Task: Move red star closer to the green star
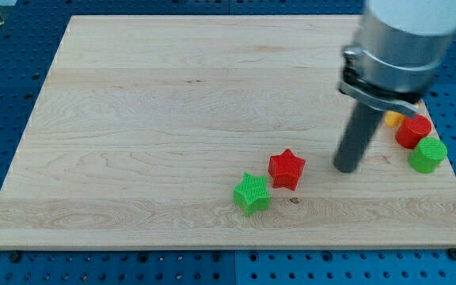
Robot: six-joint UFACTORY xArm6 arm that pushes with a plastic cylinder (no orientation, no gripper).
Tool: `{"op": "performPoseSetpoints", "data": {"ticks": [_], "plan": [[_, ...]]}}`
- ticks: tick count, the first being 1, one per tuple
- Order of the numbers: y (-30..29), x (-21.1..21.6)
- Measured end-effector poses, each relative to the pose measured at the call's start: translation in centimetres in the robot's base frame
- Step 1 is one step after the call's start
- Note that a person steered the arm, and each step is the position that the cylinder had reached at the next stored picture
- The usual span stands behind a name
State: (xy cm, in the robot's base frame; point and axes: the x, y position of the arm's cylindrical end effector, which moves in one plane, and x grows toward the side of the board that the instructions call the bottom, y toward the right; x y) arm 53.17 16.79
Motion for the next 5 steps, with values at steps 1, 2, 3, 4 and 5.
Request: {"op": "performPoseSetpoints", "data": {"ticks": [1, 2, 3, 4, 5], "plan": [[-0.6, 1.0], [-5.5, -1.1], [-6.7, -1.3], [-5.8, -0.8], [-1.9, 2.6]]}}
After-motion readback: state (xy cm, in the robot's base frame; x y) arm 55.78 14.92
